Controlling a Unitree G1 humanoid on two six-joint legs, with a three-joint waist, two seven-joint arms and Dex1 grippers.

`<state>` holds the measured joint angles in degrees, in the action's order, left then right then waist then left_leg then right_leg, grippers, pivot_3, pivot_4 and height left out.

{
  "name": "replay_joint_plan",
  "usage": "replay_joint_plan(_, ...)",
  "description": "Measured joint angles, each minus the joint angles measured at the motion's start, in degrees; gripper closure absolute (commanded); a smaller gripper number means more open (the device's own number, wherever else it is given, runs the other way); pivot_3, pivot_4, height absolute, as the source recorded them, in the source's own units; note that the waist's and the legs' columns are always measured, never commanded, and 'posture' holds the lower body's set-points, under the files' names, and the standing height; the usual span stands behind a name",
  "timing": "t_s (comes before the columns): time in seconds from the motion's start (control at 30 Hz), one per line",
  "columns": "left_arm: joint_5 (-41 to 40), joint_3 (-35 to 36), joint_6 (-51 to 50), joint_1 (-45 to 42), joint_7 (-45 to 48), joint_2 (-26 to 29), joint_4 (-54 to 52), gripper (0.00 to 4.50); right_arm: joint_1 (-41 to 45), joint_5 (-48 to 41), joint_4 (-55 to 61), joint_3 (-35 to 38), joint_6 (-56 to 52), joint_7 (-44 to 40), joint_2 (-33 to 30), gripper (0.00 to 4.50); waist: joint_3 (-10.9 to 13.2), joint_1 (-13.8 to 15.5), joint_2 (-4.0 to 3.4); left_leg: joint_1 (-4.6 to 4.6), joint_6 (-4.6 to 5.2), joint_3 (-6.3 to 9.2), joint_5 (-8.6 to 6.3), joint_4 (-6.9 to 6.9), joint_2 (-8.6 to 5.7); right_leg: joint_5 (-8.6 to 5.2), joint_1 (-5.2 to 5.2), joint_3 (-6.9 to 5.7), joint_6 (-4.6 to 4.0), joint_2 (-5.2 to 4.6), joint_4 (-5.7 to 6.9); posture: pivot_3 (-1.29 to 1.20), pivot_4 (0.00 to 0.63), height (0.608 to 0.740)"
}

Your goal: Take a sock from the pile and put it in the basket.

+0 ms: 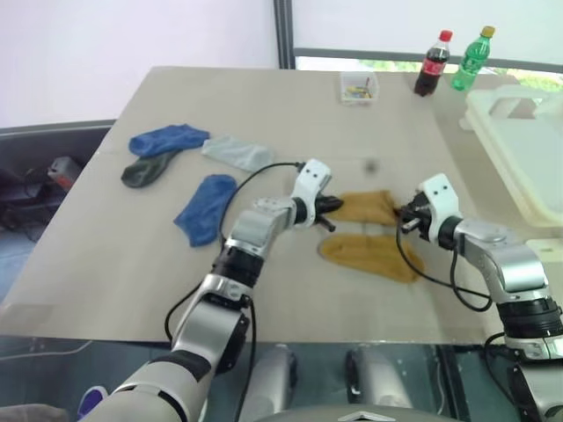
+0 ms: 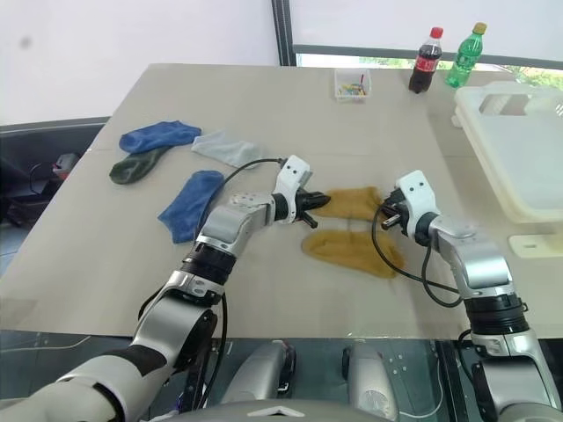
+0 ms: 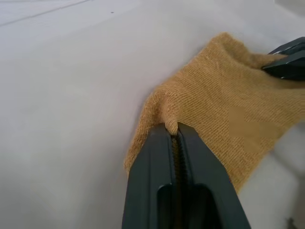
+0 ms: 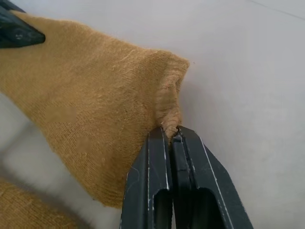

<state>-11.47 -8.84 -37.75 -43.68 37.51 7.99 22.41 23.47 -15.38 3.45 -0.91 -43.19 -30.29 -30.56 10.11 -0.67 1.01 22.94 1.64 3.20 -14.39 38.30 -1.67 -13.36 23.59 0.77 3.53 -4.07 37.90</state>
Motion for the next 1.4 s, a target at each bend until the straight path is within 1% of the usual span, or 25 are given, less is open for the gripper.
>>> replay_joint_plan(0.03, -0.8, 0.4, -1.2, 0.6, 0.5, 0.3, -1.2, 4.48, 0.0, -0.6, 0.6, 0.6, -0.5, -0.2, -0.1, 4.5, 0.0, 0.0, 0.0, 0.01, 0.0, 0.01, 0.0, 0.0, 0.01, 0.0, 0.01, -0.01, 0.0, 0.0, 0.0, 0.0, 0.15, 0.74)
replay_joint_plan(0.1, -6.0, 2.2, -8.3, 2.7, 3.1, 2.6, -8.9, 4.48, -0.1, -4.0, 5.2, 3.7, -4.3, -0.7, -0.7, 4.5, 0.0, -0.3, -0.03, 0.08, 0.0, 0.0, 0.0, -0.01, 0.1, 0.0, 0.11, 0.02, 0.0, 0.02, 0.02, 0.0, 0.15, 0.74)
replay_joint_plan(0.2, -14.5, 5.1, -20.4, 4.1, 6.4, 8.9, -23.1, 4.48, -1.6, -10.8, 17.4, 9.3, -12.1, -1.0, -2.5, 4.5, 0.0, -0.3, -0.04, 0.13, -0.01, 0.1, 0.0, -0.06, 0.21, 0.0, 0.17, -0.06, -0.02, 0.07, 0.02, 0.0, 0.15, 0.74)
replay_joint_plan(0.3, -20.6, 7.1, -28.6, 7.2, 8.4, 16.3, -34.7, 4.48, -7.4, -16.9, 30.5, 13.5, -19.1, -0.3, -3.4, 4.5, 0.0, -0.2, -0.06, -0.02, -0.01, 0.14, -0.01, -0.15, 0.22, -0.02, -0.03, -0.11, -0.03, 0.06, -0.11, 0.0, 0.15, 0.74)
replay_joint_plan(0.33, -21.7, 7.2, -30.1, 8.7, 8.5, 17.8, -37.2, 4.48, -10.1, -17.9, 33.7, 13.8, -20.5, 0.3, -3.4, 4.5, 0.0, -0.1, -0.06, -0.03, -0.01, 0.13, -0.01, -0.14, 0.19, -0.02, -0.06, -0.11, -0.02, 0.04, -0.12, 0.0, 0.15, 0.74)
replay_joint_plan(0.4, -22.9, 7.0, -31.3, 11.4, 8.4, 19.1, -39.7, 4.48, -15.1, -19.0, 38.3, 14.0, -22.2, 2.1, -2.9, 4.5, 0.0, 0.3, -0.05, 0.01, 0.0, 0.14, -0.02, -0.07, 0.14, -0.02, -0.07, -0.12, -0.01, 0.0, -0.12, 0.0, 0.15, 0.74)
replay_joint_plan(0.47, -22.1, 5.6, -29.5, 12.8, 7.7, 19.5, -40.1, 4.48, -18.8, -19.0, 41.2, 14.6, -22.4, 4.0, -1.6, 4.5, 0.0, 0.5, -0.03, 0.0, 0.0, 0.11, -0.01, 0.01, 0.12, -0.02, -0.09, -0.09, 0.0, 0.0, -0.11, 0.0, 0.15, 0.74)
replay_joint_plan(0.57, -19.3, 1.5, -24.4, 13.3, 6.7, 19.1, -39.7, 4.48, -23.4, -17.4, 42.4, 14.7, -19.6, 6.4, -0.3, 4.5, 0.0, 0.6, -0.03, -0.08, 0.01, 0.04, 0.0, 0.04, 0.14, -0.02, -0.12, -0.05, 0.0, 0.02, -0.07, 0.0, 0.15, 0.74)
replay_joint_plan(0.63, -17.2, -1.6, -20.4, 13.4, 6.6, 18.3, -38.3, 4.48, -24.6, -16.3, 42.4, 14.8, -17.6, 8.3, 1.6, 4.5, 0.0, 0.5, -0.03, -0.1, 0.01, -0.02, 0.0, 0.03, 0.18, -0.02, -0.09, 0.0, -0.01, 0.06, -0.05, 0.0, 0.15, 0.74)
replay_joint_plan(0.73, -14.1, -5.4, -15.1, 13.4, 6.8, 17.6, -34.4, 4.48, -25.9, -15.4, 42.4, 14.8, -15.3, 9.7, 2.2, 4.5, 0.0, 0.0, -0.05, -0.09, 0.0, -0.05, 0.0, -0.03, 0.2, -0.02, -0.05, 0.04, -0.03, 0.08, -0.04, 0.0, 0.15, 0.74)
replay_joint_plan(0.93, -10.0, -9.7, -9.3, 13.4, 7.8, 16.9, -30.1, 4.48, -29.9, -13.0, 41.4, 13.3, -12.1, 10.2, 1.9, 4.5, 0.0, 0.1, -0.04, -0.04, 0.02, -0.07, -0.01, -0.06, 0.18, -0.02, -0.04, 0.03, -0.01, 0.05, -0.12, 0.0, 0.15, 0.74)
replay_joint_plan(1.13, -7.8, -11.0, -6.1, 13.4, 8.1, 16.3, -28.3, 4.48, -33.3, -11.5, 41.6, 11.0, -10.6, 10.6, 1.5, 4.5, 0.0, 0.1, -0.04, -0.06, 0.02, -0.02, -0.01, -0.06, 0.2, -0.03, -0.05, -0.01, -0.01, 0.07, -0.1, 0.0, 0.15, 0.74)
replay_joint_plan(1.17, -7.7, -11.1, -5.6, 13.4, 8.4, 16.2, -28.0, 3.95, -34.5, -10.7, 41.6, 9.8, -10.0, 10.7, 1.5, 4.5, 0.0, 0.1, -0.04, -0.05, 0.02, -0.03, -0.01, -0.06, 0.2, -0.03, -0.05, 0.0, -0.01, 0.06, -0.1, 0.0, 0.15, 0.74)
replay_joint_plan(1.2, -7.7, -11.2, -5.5, 13.4, 8.5, 16.1, -27.8, 3.77, -34.8, -10.2, 41.6, 9.2, -9.7, 10.7, 1.4, 4.18, 0.0, 0.1, -0.05, -0.05, 0.02, -0.03, -0.01, -0.05, 0.2, -0.03, -0.06, 0.0, 0.0, 0.06, -0.1, 0.0, 0.15, 0.74)
replay_joint_plan(1.23, -7.7, -11.2, -5.4, 13.4, 8.8, 16.0, -27.4, 3.44, -35.1, -9.2, 41.4, 8.3, -8.5, 10.6, 1.0, 3.81, 0.0, 0.1, -0.05, -0.05, 0.02, -0.05, -0.01, -0.04, 0.19, -0.03, -0.06, 0.01, 0.0, 0.06, -0.11, 0.0, 0.15, 0.74)
replay_joint_plan(1.27, -7.7, -11.4, -5.2, 13.4, 9.2, 16.0, -27.3, 2.98, -35.1, -8.4, 41.1, 8.0, -7.4, 10.6, 0.8, 3.49, 0.0, 0.1, -0.04, -0.05, 0.02, -0.05, -0.01, -0.04, 0.19, -0.03, -0.06, 0.01, 0.0, 0.06, -0.11, 0.0, 0.15, 0.74)
replay_joint_plan(1.33, -7.8, -11.4, -5.1, 13.4, 9.7, 16.0, -27.3, 1.98, -35.2, -6.9, 40.2, 7.7, -5.3, 10.6, 0.7, 2.5, 0.0, 0.1, -0.04, -0.06, 0.02, -0.03, -0.01, -0.04, 0.19, -0.03, -0.06, -0.01, 0.0, 0.06, -0.11, 0.0, 0.15, 0.74)
replay_joint_plan(1.4, -7.8, -11.2, -5.0, 13.4, 9.7, 16.0, -27.4, 1.06, -35.5, -5.9, 39.8, 7.7, -4.2, 10.6, 0.5, 1.57, 0.0, 0.1, -0.04, -0.06, 0.02, -0.01, -0.01, -0.04, 0.2, -0.03, -0.06, -0.02, 0.0, 0.07, -0.11, 0.0, 0.15, 0.74)
